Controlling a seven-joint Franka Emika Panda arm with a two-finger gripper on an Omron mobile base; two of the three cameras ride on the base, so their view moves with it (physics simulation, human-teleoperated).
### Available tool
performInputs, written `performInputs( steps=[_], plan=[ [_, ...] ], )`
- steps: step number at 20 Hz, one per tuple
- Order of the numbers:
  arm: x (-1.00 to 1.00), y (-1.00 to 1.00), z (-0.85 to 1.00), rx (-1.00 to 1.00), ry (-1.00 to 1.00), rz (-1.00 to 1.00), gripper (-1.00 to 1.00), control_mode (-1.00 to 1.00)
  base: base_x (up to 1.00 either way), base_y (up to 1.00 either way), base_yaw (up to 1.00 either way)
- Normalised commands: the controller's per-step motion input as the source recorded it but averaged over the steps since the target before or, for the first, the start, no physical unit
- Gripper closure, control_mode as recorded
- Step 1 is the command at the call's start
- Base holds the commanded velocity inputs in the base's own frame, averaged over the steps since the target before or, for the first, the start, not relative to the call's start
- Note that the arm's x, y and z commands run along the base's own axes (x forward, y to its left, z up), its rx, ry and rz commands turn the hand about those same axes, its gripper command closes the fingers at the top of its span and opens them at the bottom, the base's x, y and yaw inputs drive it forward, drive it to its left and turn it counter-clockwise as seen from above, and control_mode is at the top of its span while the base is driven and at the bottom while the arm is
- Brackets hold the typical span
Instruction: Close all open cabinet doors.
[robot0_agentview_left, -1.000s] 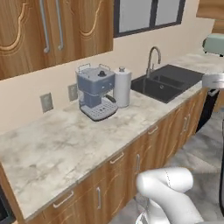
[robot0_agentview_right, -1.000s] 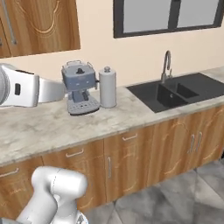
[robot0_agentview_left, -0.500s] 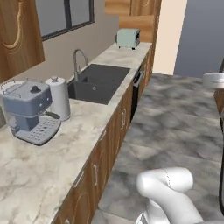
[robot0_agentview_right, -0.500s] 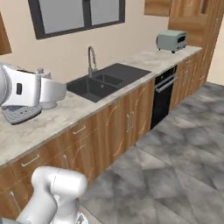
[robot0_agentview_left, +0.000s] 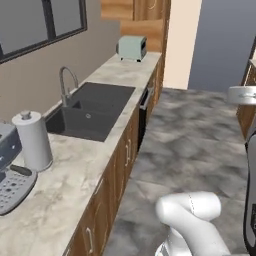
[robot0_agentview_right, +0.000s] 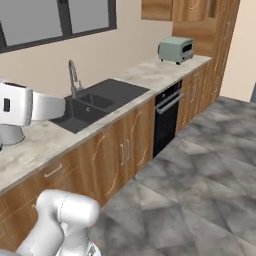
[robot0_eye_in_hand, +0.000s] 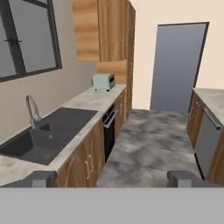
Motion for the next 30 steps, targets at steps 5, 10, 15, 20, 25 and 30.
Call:
performInputs(
  steps=[5,10,15,20,25,30],
  plan=[
    [0.0,0.0,0.0,0.0,0.0,0.0,-1.0,1.0,1.0,-0.99,-0.06],
    [0.0,0.0,0.0,0.0,0.0,0.0,-1.0,1.0,1.0,-1.0,-0.07],
    [0.0,0.0,0.0,0.0,0.0,0.0,-1.0,1.0,1.0,-1.0,0.08],
    [0.0,0.0,0.0,0.0,0.0,0.0,-1.0,1.0,1.0,-0.96,0.26],
    [0.0,0.0,0.0,0.0,0.0,0.0,-1.0,1.0,1.0,-0.84,0.35],
    [0.0,0.0,0.0,0.0,0.0,0.0,-1.0,1.0,1.0,-0.81,0.2]
  ],
)
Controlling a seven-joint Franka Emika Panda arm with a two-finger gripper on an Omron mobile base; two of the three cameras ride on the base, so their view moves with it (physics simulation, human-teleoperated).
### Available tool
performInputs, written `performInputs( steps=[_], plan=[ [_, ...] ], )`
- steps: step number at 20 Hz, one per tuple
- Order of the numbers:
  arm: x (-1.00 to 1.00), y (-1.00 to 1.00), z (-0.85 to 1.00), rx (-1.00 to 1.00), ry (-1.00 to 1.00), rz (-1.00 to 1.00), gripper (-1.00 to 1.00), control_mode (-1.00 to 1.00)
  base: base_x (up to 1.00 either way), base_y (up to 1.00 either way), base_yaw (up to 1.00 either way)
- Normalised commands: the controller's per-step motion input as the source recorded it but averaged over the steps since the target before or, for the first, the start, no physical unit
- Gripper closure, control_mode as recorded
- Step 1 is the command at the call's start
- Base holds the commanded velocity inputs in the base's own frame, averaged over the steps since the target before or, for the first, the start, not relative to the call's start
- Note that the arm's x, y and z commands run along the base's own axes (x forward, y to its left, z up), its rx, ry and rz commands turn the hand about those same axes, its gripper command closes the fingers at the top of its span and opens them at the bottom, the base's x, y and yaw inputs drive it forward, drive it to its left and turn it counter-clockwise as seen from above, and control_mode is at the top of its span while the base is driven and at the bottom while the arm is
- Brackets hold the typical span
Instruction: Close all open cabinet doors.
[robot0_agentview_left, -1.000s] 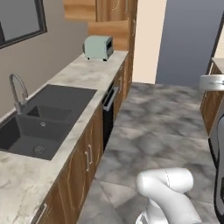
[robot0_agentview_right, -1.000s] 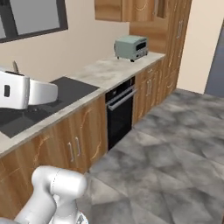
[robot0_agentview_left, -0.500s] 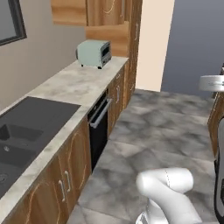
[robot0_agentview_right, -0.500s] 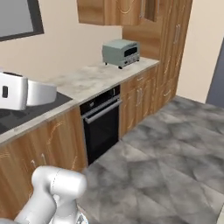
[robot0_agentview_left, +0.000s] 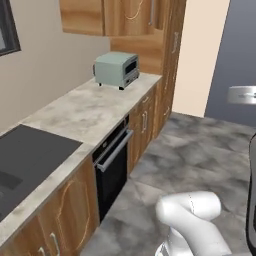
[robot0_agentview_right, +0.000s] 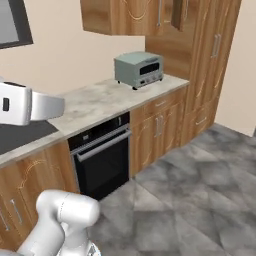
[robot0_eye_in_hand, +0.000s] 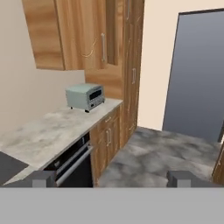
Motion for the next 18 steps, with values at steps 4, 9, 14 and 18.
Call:
performInputs(
  steps=[4,9,14,18],
  plan=[
    [0.0,0.0,0.0,0.0,0.0,0.0,-1.0,1.0,1.0,-0.81,0.2],
    [0.0,0.0,0.0,0.0,0.0,0.0,-1.0,1.0,1.0,-0.85,0.23],
    [0.0,0.0,0.0,0.0,0.0,0.0,-1.0,1.0,1.0,-0.83,0.25],
    [0.0,0.0,0.0,0.0,0.0,0.0,-1.0,1.0,1.0,-0.82,0.28]
  ],
)
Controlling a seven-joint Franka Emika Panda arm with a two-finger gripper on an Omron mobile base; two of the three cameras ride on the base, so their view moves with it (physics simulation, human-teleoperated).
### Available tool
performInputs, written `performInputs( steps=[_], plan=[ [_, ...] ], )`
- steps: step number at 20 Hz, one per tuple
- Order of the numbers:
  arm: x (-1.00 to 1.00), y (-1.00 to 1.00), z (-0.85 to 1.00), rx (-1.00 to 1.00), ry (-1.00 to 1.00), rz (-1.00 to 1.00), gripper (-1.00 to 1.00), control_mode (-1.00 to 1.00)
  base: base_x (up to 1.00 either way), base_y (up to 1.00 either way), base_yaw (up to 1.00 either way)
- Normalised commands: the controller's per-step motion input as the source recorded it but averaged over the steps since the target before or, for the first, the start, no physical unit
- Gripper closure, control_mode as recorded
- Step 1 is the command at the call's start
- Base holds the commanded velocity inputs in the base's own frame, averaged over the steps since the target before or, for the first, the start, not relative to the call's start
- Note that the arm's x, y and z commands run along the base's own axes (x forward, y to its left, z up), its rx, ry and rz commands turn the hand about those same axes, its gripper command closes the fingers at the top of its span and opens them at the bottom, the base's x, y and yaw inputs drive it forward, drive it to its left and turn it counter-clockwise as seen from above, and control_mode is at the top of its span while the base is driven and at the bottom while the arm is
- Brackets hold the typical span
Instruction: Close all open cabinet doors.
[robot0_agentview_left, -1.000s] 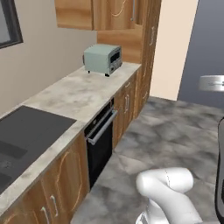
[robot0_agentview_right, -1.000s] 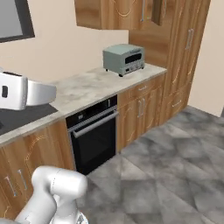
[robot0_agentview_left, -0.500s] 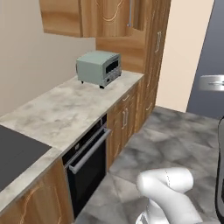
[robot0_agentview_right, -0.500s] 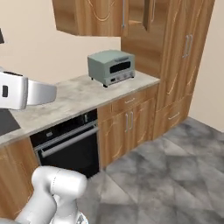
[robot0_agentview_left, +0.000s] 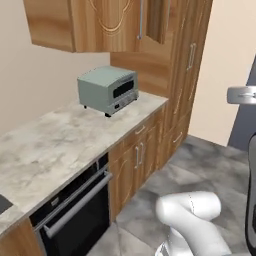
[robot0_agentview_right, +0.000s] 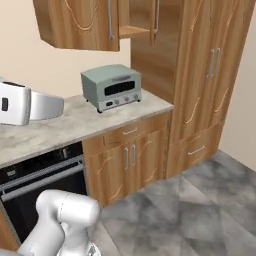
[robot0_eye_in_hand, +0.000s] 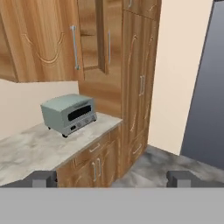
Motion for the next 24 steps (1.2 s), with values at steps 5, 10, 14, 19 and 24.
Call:
performInputs(
  steps=[5,10,14,19,24],
  plan=[
    [0.0,0.0,0.0,0.0,0.0,0.0,-1.0,1.0,1.0,-0.73,0.39],
    [0.0,0.0,0.0,0.0,0.0,0.0,-1.0,1.0,1.0,-0.64,0.5],
    [0.0,0.0,0.0,0.0,0.0,0.0,-1.0,1.0,1.0,-0.64,0.52],
    [0.0,0.0,0.0,0.0,0.0,0.0,-1.0,1.0,1.0,-0.64,0.52],
    [0.0,0.0,0.0,0.0,0.0,0.0,-1.0,1.0,0.89,-0.35,0.52]
  ],
)
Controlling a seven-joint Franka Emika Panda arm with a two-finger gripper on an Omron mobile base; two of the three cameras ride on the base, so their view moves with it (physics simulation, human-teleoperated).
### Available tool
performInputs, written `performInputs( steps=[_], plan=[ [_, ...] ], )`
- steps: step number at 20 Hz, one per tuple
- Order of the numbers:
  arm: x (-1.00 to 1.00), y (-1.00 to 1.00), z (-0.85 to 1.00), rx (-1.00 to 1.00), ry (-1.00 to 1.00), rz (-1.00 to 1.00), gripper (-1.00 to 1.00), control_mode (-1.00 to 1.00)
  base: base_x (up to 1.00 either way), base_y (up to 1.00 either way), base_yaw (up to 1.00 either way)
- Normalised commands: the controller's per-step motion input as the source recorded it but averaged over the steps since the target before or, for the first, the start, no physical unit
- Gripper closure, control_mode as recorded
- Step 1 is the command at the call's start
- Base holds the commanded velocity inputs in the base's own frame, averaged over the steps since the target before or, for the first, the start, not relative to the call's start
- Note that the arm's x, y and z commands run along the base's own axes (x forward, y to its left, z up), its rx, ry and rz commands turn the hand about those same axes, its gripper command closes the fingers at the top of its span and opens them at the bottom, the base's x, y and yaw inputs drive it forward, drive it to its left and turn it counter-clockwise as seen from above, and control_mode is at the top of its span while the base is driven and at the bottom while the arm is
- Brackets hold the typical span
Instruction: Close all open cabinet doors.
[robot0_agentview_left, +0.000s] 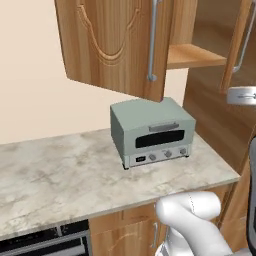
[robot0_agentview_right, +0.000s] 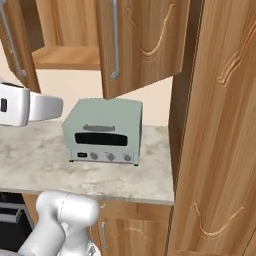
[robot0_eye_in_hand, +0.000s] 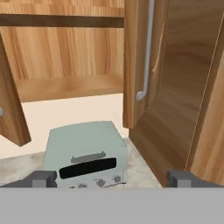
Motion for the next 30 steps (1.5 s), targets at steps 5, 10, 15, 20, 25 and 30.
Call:
performInputs(
  steps=[5,10,15,20,25,30],
  plan=[
    [0.0,0.0,0.0,0.0,0.0,0.0,-1.0,1.0,0.07,0.15,0.2],
    [0.0,0.0,0.0,0.0,0.0,0.0,-1.0,1.0,0.0,0.4,0.05],
    [0.0,0.0,0.0,0.0,0.0,0.0,-1.0,1.0,0.08,0.33,0.07],
    [0.0,0.0,0.0,0.0,0.0,0.0,-1.0,1.0,0.18,-0.55,0.0],
    [0.0,0.0,0.0,0.0,0.0,0.0,-1.0,1.0,0.25,-0.41,0.01],
    [0.0,0.0,0.0,0.0,0.0,0.0,-1.0,1.0,0.21,0.25,0.06]
  ],
)
